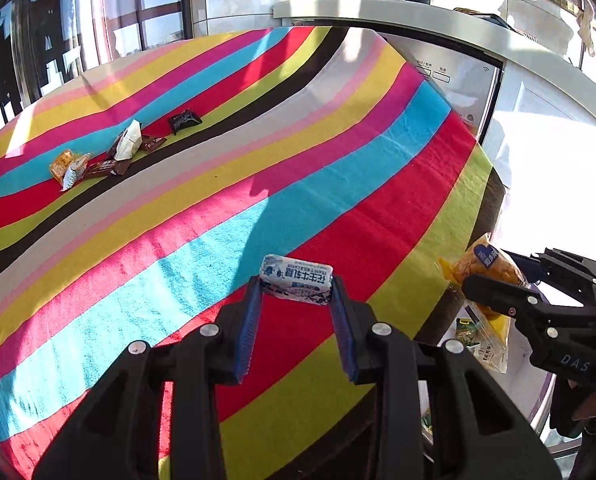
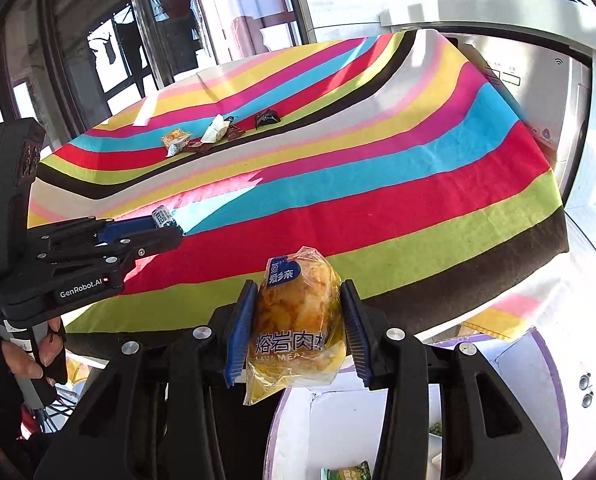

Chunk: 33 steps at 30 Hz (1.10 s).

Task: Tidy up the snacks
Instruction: 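Carry the yellow bread bag and white milk-candy packet toward the white box, then open both tools over the white box to drop the two packets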

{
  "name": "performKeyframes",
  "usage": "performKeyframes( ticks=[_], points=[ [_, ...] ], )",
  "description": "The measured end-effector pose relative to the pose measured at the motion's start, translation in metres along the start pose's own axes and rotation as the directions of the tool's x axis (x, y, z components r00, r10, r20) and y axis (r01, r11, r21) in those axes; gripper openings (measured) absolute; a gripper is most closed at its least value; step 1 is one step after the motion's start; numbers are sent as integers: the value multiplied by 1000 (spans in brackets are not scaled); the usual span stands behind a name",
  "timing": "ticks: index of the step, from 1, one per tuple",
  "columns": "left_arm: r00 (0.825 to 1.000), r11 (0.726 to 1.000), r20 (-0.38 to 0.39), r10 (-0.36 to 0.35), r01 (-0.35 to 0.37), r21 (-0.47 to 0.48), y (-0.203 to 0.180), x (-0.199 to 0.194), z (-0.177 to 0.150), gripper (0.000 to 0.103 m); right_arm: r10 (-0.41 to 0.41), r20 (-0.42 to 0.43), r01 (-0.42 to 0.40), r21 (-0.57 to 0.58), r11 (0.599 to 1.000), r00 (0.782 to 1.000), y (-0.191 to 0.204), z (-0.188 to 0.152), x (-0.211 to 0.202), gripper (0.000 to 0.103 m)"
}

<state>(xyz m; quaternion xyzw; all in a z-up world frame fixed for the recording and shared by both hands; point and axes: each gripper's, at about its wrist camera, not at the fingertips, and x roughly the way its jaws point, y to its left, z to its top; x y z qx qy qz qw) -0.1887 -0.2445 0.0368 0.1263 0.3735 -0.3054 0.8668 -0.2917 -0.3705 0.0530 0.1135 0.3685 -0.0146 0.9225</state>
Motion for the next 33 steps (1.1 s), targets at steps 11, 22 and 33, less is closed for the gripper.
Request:
performKeyframes(
  ticks=[11,22,33],
  points=[
    [989,968,-47,-138,145,207,-96,0,-18,35,-141,-51,146,115,983,989,-70,-40,-21,42],
    [958,895,-178,-225,276,350,-165,21,-50,35,-227,-198,265,191,945,954,-116,-84,-17,42],
    [959,877,-206,-195,265,401,-183,31,-62,79,-244,-285,315,239,919,927,-132,-106,-14,61]
  ],
)
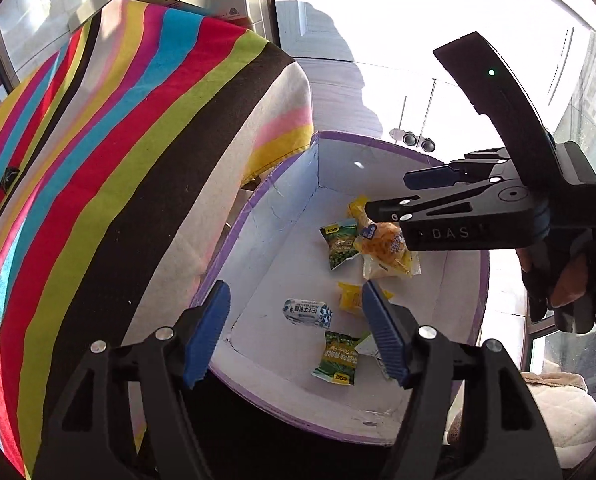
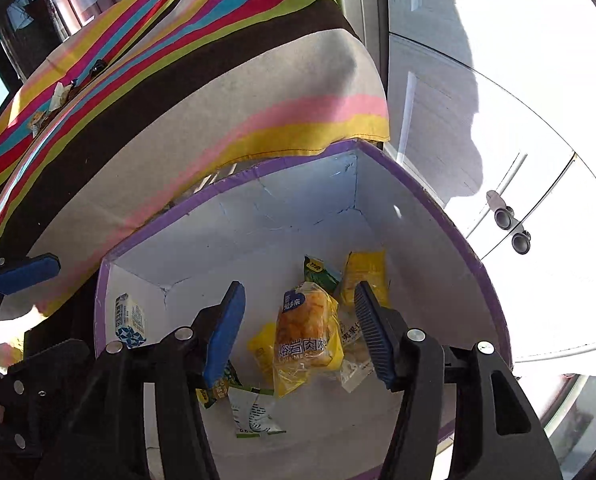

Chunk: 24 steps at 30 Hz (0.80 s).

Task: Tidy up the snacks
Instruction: 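Open both tools over the white box to drop the two packets, then move both tools back over the remaining snacks on the table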

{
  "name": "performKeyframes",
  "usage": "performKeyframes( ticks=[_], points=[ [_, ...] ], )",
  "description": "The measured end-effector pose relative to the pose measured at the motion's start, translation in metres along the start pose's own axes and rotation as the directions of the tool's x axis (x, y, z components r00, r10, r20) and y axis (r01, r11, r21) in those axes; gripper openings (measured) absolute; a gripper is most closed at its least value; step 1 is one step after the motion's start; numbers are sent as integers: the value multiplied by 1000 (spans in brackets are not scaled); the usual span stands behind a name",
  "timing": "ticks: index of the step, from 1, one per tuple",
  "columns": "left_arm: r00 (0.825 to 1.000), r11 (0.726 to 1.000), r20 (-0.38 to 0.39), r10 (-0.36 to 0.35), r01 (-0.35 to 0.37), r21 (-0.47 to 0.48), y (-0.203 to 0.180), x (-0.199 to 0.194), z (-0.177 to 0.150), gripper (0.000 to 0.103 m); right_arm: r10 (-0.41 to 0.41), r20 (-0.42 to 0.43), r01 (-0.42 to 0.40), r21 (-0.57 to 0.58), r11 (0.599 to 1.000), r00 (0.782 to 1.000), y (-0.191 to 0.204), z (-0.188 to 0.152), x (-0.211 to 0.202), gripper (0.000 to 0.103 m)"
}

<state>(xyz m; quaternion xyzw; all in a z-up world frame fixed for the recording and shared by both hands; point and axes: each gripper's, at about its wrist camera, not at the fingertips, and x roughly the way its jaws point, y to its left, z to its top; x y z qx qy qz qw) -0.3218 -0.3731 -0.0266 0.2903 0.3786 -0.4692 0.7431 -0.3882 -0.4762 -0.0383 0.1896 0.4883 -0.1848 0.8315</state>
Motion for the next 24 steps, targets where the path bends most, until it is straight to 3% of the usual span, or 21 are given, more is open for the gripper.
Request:
performKeyframes(
  ticks=[4,14,24],
  points=[
    [1000,1000,2,17,-17,-3,2,-3,0,83,-8,13,8,-3,1000,1000,2,4,-3,72],
    [999,998,10,36,-35,-53,19,-9,-2,83,1,17,0,-37,999,1000,18,10,-2,78],
    [998,989,67,20,-10,-148,48,-31,-4,95,-18,74,21,-47,999,997,33,24,-22,83]
  ],
)
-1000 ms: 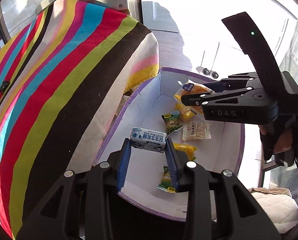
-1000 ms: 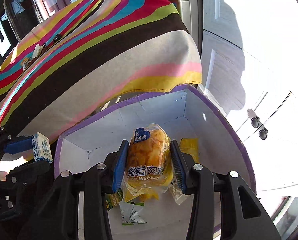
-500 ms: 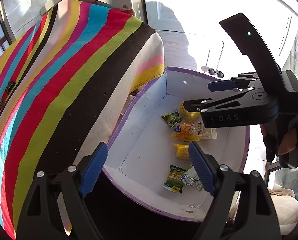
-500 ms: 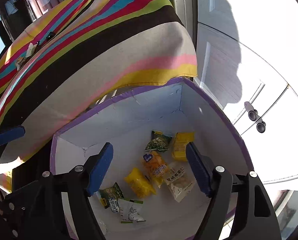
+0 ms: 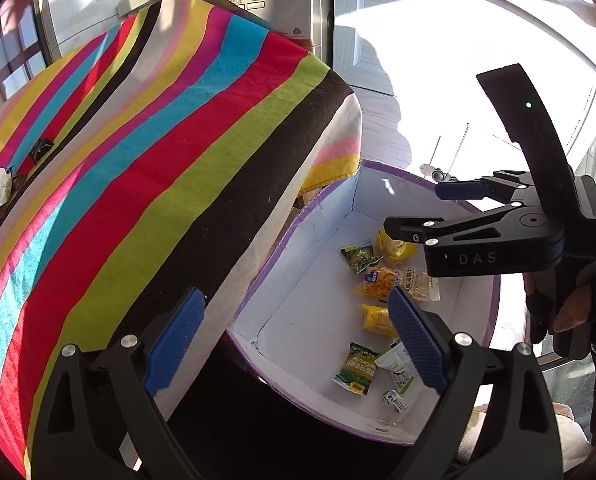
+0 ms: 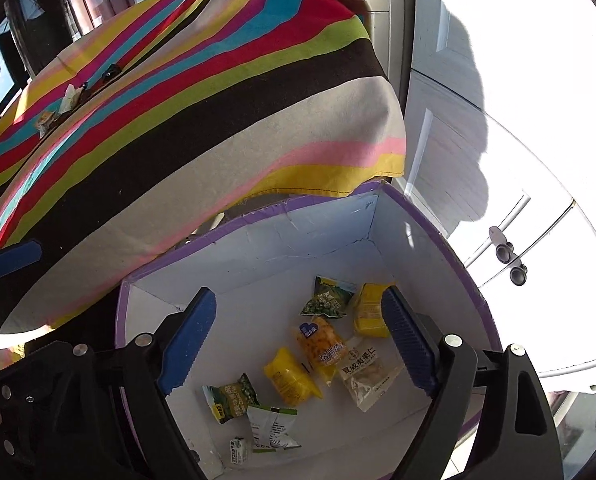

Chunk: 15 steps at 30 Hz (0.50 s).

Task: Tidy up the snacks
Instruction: 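Move both tools back over the remaining snacks on the table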

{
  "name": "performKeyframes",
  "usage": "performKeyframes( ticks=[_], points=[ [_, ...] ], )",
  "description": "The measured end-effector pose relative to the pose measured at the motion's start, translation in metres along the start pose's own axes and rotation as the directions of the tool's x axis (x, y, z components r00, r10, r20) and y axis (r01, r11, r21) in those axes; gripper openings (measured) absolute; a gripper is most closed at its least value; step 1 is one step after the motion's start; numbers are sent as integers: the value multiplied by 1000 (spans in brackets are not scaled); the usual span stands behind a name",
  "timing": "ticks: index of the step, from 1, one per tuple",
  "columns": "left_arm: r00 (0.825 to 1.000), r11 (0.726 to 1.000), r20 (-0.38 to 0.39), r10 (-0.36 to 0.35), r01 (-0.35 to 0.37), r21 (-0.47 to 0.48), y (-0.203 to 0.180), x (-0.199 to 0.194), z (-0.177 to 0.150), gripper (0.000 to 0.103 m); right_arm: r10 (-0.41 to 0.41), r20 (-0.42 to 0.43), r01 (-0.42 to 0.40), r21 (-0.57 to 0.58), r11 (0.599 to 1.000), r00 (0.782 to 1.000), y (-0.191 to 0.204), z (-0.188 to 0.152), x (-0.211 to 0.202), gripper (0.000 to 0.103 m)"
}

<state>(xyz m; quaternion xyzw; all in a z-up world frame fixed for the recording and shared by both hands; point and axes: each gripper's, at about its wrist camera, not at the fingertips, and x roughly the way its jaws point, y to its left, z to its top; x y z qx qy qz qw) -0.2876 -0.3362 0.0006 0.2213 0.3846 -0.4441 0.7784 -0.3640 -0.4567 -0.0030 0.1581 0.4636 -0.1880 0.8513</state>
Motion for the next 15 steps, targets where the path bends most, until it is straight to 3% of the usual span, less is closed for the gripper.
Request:
performKeyframes(
  ticks=[4,9,10,12,13,15],
  points=[
    [994,996,85,-70,75,-51,24,-29,4,101,38,88,-40,28,999,995,11,18,-17,87],
    [987,976,162,-19,54,-211,90,-61,2,101,157,152,-160,7,987,976,51,47,-27,87],
    [985,967,169,32,13,-255,109,-66,-1,101,175,152,-175,-15,984,973,63,53,-26,87],
    [977,932,104,187,-144,-332,148,-67,-6,101,194,146,-185,-77,980,970,93,66,-23,87],
    [964,905,63,259,-219,-365,170,-65,-10,101,201,141,-187,-110,976,969,108,71,-20,87],
    [941,849,13,339,-300,-435,214,-66,-20,101,226,136,-201,-173,964,965,139,83,-13,87]
  ],
)
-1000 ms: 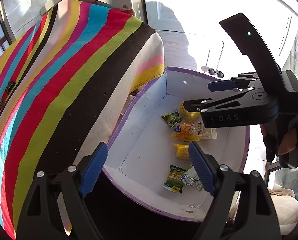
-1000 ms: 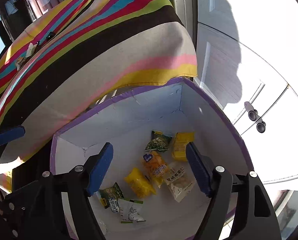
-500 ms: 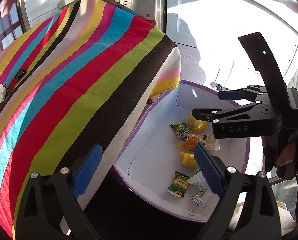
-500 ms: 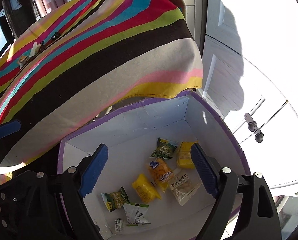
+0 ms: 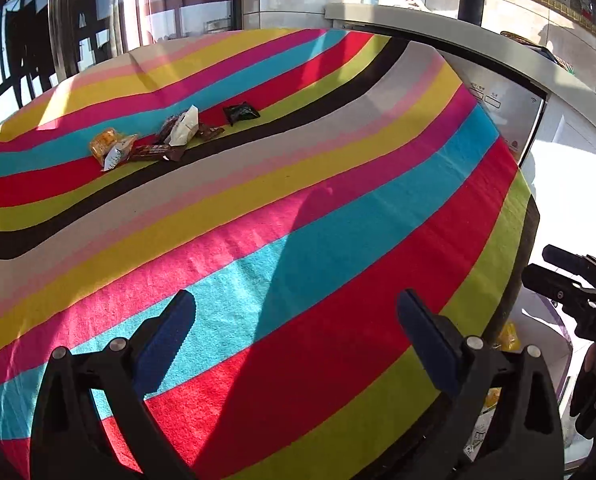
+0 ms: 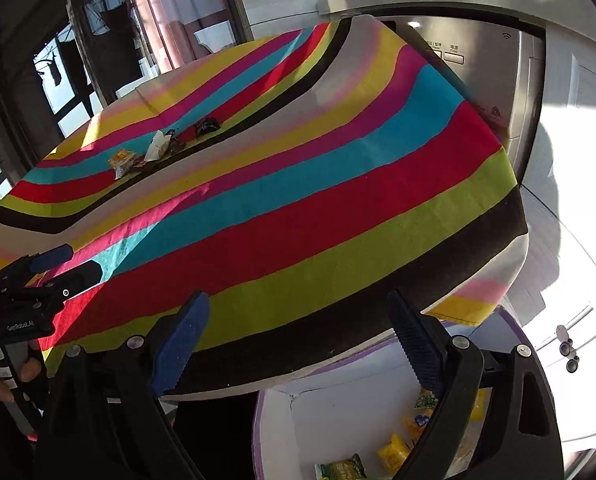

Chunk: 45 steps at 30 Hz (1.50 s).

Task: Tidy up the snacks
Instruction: 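Move both tools back over the remaining snacks on the table, then grasp the black wrapped snack with the right tool while the left tool grasps the white-brown packet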

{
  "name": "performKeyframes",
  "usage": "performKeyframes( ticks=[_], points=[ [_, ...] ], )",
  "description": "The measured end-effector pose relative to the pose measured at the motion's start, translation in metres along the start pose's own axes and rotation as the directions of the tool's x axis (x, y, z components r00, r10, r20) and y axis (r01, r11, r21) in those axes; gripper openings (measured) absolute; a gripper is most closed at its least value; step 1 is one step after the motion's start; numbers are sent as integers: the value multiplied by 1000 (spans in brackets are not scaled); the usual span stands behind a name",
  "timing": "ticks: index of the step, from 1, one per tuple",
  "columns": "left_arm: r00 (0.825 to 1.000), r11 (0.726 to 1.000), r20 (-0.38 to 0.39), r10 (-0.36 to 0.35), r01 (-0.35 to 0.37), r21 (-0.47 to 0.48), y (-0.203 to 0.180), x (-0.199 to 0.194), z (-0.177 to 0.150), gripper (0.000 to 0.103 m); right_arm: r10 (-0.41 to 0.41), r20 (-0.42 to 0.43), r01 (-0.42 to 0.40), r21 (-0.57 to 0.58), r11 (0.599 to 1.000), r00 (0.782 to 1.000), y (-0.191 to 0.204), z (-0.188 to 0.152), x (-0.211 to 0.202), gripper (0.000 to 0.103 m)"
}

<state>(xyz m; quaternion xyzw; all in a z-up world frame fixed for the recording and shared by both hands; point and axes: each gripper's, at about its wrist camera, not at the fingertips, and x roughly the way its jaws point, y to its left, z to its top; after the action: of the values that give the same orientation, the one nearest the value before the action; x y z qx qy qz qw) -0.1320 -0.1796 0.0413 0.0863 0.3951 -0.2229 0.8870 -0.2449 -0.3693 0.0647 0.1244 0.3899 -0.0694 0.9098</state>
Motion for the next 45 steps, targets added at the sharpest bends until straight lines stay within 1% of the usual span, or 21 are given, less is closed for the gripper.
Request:
performKeyframes(
  ticks=[3,5,7,8,9,11,12,14,17,19,23,26,31,33,34,35,36,38,40,43,45],
  points=[
    [996,989,-28,84,-87,-116,62,21,10,101,36,-21,-38,-89,995,999,41,24,31,87],
    [993,975,-42,113,-119,-189,98,33,17,101,56,-33,-60,-143,988,998,65,40,55,87],
    [988,953,-70,139,-153,-262,133,42,21,101,63,-54,-72,-175,982,997,83,59,80,87],
    [987,940,-86,134,-154,-303,147,45,23,101,69,-68,-81,-177,981,995,90,70,93,87],
    [988,930,-86,127,-149,-336,155,47,24,101,87,-74,-99,-169,981,993,95,81,104,87],
    [989,912,-63,134,-148,-382,170,46,24,101,108,-72,-117,-141,983,992,103,104,127,87],
    [990,902,-56,130,-141,-407,175,46,23,101,98,-66,-106,-133,985,993,107,115,139,87],
    [995,885,-57,84,-101,-455,181,49,18,101,71,-53,-77,-125,989,996,115,137,163,87],
    [996,886,-42,85,-95,-454,178,47,16,101,21,-30,-24,-121,992,999,124,168,199,87],
    [995,891,-45,92,-103,-443,174,50,17,101,13,-33,-17,-112,994,999,129,190,226,87],
    [993,908,-63,103,-120,-401,166,56,20,101,-33,-55,28,-82,996,998,138,228,273,87],
    [993,912,-63,100,-117,-394,165,56,19,101,-61,-89,52,-93,994,994,145,245,302,87],
    [994,911,-59,95,-110,-397,165,57,19,101,-105,-158,86,-122,989,982,149,253,336,87],
    [994,912,-60,94,-110,-396,164,57,19,101,-118,-179,93,-143,985,977,150,252,339,87],
    [994,912,-60,95,-111,-395,164,57,19,101,-118,-172,90,-163,982,978,151,250,336,77],
    [994,912,-60,95,-111,-394,164,57,19,101,-101,-155,72,-183,980,983,151,248,331,46],
    [994,912,-60,96,-112,-395,163,57,18,101,-85,-141,57,-194,979,986,149,245,322,39],
    [993,913,-62,99,-115,-392,162,58,18,101,-32,-117,9,-187,982,993,142,235,300,38],
    [993,914,-65,102,-120,-387,161,58,18,101,6,-105,-27,-203,979,994,135,221,275,38],
    [990,920,-80,115,-137,-367,158,60,19,101,59,-111,-82,-221,972,992,124,193,238,39],
    [986,928,-102,135,-162,-337,154,63,21,101,84,-117,-109,-221,969,990,117,172,217,39]
  ],
)
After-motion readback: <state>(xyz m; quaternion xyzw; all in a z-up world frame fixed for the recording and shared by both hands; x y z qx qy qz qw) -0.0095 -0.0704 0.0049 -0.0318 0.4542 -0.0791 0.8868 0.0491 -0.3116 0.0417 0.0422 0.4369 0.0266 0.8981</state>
